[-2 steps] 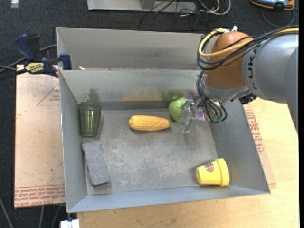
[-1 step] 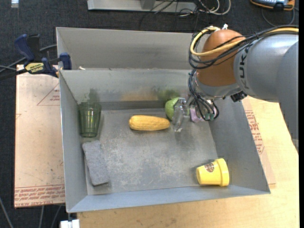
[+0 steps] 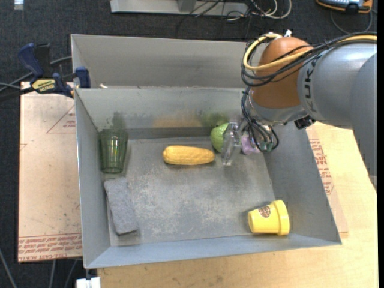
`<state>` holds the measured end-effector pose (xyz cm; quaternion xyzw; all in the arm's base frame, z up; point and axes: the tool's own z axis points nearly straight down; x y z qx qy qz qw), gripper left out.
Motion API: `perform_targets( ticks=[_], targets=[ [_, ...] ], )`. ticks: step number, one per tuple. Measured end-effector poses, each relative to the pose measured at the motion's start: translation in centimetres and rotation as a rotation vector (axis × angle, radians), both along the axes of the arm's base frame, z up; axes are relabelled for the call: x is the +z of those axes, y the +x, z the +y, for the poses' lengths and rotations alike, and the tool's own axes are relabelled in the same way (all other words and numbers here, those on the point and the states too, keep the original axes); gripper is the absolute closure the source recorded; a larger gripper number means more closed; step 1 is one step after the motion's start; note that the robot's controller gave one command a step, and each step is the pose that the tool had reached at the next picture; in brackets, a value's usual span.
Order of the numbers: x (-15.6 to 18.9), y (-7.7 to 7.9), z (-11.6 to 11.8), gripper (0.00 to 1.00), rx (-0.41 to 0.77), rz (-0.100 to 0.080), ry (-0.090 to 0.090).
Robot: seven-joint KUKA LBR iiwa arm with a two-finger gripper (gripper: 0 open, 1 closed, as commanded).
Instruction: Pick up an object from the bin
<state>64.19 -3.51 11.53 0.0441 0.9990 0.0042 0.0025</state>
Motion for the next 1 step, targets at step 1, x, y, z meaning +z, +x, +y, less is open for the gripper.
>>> perform_targets(
  ticks=[1],
  targets=[
    [7.87,1.32,3.34,0.00,-0.085,-0.001,0.007]
  ],
)
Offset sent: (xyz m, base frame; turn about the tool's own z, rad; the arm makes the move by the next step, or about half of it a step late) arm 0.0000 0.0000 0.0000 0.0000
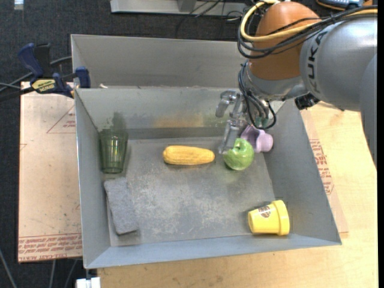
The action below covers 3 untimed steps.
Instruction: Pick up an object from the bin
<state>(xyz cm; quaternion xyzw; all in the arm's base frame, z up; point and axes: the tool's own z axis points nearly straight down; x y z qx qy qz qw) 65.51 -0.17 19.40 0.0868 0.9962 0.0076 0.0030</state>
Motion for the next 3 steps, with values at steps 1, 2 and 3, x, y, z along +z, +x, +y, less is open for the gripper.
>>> perform_targets(
  ticks=[1,2,3],
  targets=[
    [-0.5,-0.2,-0.2,0.00,-0.001,0.007,-0.001],
    [-4.1,-0.6,0.0,0.00,0.004,-0.005,-0.001],
    [-8.9,-1.1,0.1,0.00,0.005,0.006,-0.001]
  ],
)
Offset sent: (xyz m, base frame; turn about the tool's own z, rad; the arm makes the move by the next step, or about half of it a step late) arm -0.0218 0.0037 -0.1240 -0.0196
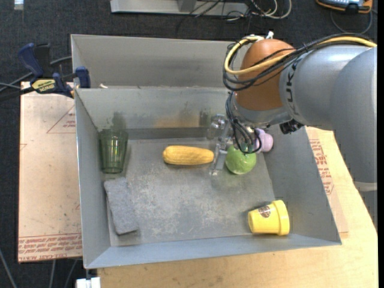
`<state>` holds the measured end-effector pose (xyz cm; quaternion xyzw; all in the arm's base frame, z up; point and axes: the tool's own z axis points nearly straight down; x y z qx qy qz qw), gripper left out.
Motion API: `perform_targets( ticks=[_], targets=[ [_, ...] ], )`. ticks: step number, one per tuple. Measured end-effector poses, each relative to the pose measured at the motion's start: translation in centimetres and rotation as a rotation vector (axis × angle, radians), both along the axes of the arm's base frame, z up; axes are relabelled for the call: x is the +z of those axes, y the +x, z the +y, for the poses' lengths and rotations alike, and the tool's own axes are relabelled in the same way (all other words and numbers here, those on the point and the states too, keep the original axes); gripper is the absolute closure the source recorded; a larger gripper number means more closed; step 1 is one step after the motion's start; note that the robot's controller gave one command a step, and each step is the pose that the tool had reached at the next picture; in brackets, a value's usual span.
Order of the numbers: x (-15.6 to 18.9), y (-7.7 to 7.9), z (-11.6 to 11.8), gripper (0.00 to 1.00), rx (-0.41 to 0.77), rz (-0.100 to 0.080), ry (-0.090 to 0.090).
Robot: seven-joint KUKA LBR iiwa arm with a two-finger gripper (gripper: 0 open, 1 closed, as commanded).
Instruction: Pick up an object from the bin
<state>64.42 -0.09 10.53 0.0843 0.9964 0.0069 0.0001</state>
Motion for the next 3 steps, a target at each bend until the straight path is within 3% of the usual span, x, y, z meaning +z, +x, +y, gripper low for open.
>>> perform_targets(
  ticks=[1,3],
  targets=[
    [-2.97,0.33,3.18,1.00,-0.063,-0.011,0.001],
    [-2.98,0.32,3.17,1.00,-0.063,-0.011,0.000]
  ],
)
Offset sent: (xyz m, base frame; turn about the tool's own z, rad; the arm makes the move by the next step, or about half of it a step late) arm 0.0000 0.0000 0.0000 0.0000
